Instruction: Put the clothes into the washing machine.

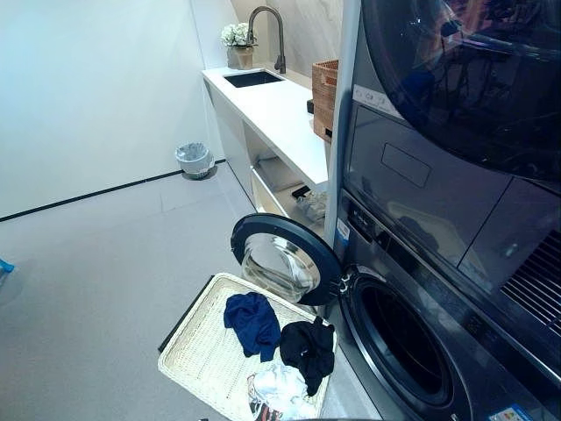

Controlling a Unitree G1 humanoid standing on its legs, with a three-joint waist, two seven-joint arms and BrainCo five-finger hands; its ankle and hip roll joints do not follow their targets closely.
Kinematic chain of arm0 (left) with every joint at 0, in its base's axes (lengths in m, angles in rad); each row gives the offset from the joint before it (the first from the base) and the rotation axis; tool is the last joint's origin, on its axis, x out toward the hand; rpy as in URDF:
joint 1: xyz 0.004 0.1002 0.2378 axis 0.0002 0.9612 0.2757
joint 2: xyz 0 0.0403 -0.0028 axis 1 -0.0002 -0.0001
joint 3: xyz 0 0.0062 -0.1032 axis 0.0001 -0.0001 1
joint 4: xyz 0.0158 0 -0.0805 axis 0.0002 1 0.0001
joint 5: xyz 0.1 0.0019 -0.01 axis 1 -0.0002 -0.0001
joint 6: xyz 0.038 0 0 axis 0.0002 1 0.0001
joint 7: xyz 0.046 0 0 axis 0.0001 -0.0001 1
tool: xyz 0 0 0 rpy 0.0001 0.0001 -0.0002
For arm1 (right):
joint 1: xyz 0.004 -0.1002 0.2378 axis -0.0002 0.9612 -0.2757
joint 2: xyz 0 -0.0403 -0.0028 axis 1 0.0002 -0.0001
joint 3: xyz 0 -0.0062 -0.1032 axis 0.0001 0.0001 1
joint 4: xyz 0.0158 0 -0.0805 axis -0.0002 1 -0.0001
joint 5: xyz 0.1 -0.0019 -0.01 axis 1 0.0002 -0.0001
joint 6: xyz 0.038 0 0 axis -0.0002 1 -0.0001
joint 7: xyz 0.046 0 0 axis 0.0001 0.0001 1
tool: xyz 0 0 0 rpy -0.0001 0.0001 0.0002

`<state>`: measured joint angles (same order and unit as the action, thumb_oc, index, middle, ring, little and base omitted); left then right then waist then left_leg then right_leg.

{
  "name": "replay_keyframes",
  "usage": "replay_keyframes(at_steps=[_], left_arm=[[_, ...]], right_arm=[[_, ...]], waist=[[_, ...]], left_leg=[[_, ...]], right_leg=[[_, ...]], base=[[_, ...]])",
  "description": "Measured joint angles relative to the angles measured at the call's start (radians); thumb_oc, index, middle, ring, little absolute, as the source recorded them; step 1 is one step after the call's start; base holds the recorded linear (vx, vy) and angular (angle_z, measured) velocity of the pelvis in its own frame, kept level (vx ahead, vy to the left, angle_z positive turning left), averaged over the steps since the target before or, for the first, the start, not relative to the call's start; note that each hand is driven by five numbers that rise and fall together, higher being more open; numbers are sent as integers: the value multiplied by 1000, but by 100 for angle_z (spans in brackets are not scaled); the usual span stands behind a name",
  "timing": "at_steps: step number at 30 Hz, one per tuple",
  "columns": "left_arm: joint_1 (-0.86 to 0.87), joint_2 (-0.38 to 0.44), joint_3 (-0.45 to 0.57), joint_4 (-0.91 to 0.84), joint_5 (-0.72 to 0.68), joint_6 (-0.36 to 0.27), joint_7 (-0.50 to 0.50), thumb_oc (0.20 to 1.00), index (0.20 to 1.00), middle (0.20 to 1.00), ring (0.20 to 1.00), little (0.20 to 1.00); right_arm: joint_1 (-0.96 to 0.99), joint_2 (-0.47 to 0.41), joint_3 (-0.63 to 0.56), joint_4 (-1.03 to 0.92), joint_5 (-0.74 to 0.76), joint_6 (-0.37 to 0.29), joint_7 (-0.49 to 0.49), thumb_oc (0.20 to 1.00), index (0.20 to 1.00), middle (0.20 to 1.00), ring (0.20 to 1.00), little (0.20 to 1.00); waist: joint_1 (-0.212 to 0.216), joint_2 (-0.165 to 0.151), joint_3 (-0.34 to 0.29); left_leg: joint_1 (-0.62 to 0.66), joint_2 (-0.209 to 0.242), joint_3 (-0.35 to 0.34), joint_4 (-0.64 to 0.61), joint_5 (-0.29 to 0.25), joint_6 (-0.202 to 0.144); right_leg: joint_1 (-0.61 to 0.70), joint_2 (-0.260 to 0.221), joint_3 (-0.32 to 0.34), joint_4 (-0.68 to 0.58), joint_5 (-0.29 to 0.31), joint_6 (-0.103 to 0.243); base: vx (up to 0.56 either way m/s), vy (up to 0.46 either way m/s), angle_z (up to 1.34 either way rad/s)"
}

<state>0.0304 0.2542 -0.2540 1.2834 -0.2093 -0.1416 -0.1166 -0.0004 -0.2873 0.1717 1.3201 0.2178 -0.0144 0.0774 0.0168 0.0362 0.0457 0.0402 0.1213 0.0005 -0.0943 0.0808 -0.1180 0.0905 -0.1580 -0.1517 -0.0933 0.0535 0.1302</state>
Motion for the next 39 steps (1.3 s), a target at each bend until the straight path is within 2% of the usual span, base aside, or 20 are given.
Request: replay_keyframes(at_steps=[15, 18, 21, 23, 24, 25, 28, 30, 32, 33, 34, 36, 38, 39], left_arm=[[-1, 0, 0, 0, -1, -1, 0, 1000, 1000, 1000, 1000, 1000], [-13, 1, -1, -41, -123, -48, -1, 1000, 1000, 1000, 1000, 1000], [-71, 2, 1, -160, -202, -89, 16, 1000, 1000, 1000, 1000, 1000], [-141, 2, 0, -262, -230, -130, 72, 1000, 1000, 1000, 1000, 1000], [-141, 2, 0, -262, -230, -130, 72, 1000, 1000, 1000, 1000, 1000], [-207, 5, 1, -299, -236, -164, 121, 1000, 1000, 1000, 1000, 1000], [-320, 51, -26, -369, -121, -204, 278, 1000, 1000, 1000, 1000, 1000], [-467, 135, -71, -403, 38, -215, 426, 1000, 1000, 1000, 1000, 1000], [-578, 196, -123, -403, 183, -216, 531, 1000, 1000, 1000, 1000, 1000], [-602, 210, -129, -402, 217, -215, 549, 1000, 1000, 1000, 1000, 1000], [-690, 257, -197, -389, 329, -203, 621, 1000, 1000, 1000, 1000, 1000], [-785, 299, -257, -378, 422, -191, 671, 1000, 1000, 1000, 1000, 1000], [-848, 310, -296, -354, 495, -172, 714, 1000, 1000, 1000, 1000, 1000], [-895, 322, -356, -314, 553, -152, 746, 1000, 1000, 1000, 1000, 1000]], right_arm=[[-13, 0, 1, 1, 0, 0, 0, 1000, 1000, 1000, 1000, 1000], [-28, -21, 1, -4, 4, -1, 2, 1000, 1000, 1000, 1000, 1000], [-94, -46, 2, -8, 24, -7, 0, 1000, 1000, 1000, 1000, 1000], [-151, -53, 6, -14, 51, -12, -2, 1000, 1000, 1000, 1000, 1000], [-151, -53, 6, -14, 51, -12, -2, 1000, 1000, 1000, 1000, 1000], [-194, -50, 10, -17, 61, -14, -3, 1000, 1000, 1000, 1000, 1000], [-271, -49, 55, -22, 92, -21, -22, 1000, 1000, 1000, 1000, 1000], [-360, -54, 81, -32, 125, -25, -36, 1000, 1000, 1000, 1000, 1000], [-419, -66, 116, -40, 153, -30, -42, 1000, 1000, 1000, 1000, 1000], [-436, -67, 116, -41, 159, -31, -43, 1000, 1000, 1000, 1000, 1000], [-487, -83, 128, -48, 180, -39, -41, 1000, 1000, 1000, 1000, 1000], [-537, -108, 140, -60, 196, -54, -41, 1000, 1000, 1000, 1000, 1000], [-558, -119, 150, -63, 208, -66, -40, 1000, 1000, 1000, 1000, 1000], [-569, -121, 158, -67, 217, -72, -37, 1000, 1000, 1000, 1000, 1000]], waist=[[0, 2, 15], [1, 14, 34], [1, 37, 95], [1, 56, 160], [1, 56, 160], [2, 62, 199], [1, 62, 249], [0, 63, 313], [2, 64, 362], [1, 63, 378], [-1, 63, 420], [-4, 62, 474], [-5, 53, 490], [-5, 45, 494]], left_leg=[[-1, 1, 0, 0, -2, -3], [-41, 0, -1, 1, 2, 1], [-105, -1, -4, 6, 30, 4], [-150, -4, -7, 6, 50, 3], [-150, -4, -7, 6, 50, 3], [-169, -6, -8, 6, 58, 3], [-223, -11, -16, 7, 75, 2], [-268, -12, -15, 8, 94, -2], [-301, -13, -10, 22, 101, 0], [-306, -13, -7, 22, 102, 1], [-343, -18, -1, 47, 103, 1], [-378, -21, 0, 66, 103, 3], [-419, -21, 3, 78, 104, 3], [-451, -20, 3, 89, 103, 3]], right_leg=[[-6, 0, 0, -1, -1, -2], [-43, 0, 1, -4, 2, 2], [-108, 1, 2, -3, 26, 0], [-148, 3, 2, 1, 54, 1], [-148, 3, 2, 1, 54, 1], [-167, 3, 2, 1, 62, 2], [-220, 5, 5, 2, 76, -1], [-270, 6, 11, 3, 95, -1], [-316, 5, 22, 32, 95, -2], [-324, 4, 25, 37, 95, -2], [-374, -3, 34, 75, 89, 0], [-425, -7, 43, 121, 79, 0], [-481, -8, 55, 155, 72, -1], [-528, -9, 60, 196, 56, -3]], base=[[12, 2, 0], [-63, 16, 0], [-140, 11, 2], [-105, 0, 3], [-126, 10, 0], [-132, 21, -2], [-123, 26, -2], [-135, 36, -4], [-130, 49, -10], [-112, 59, -15], [-123, 57, -12], [-91, 35, -10], [-72, 11, -9], [-50, -1, -4]])
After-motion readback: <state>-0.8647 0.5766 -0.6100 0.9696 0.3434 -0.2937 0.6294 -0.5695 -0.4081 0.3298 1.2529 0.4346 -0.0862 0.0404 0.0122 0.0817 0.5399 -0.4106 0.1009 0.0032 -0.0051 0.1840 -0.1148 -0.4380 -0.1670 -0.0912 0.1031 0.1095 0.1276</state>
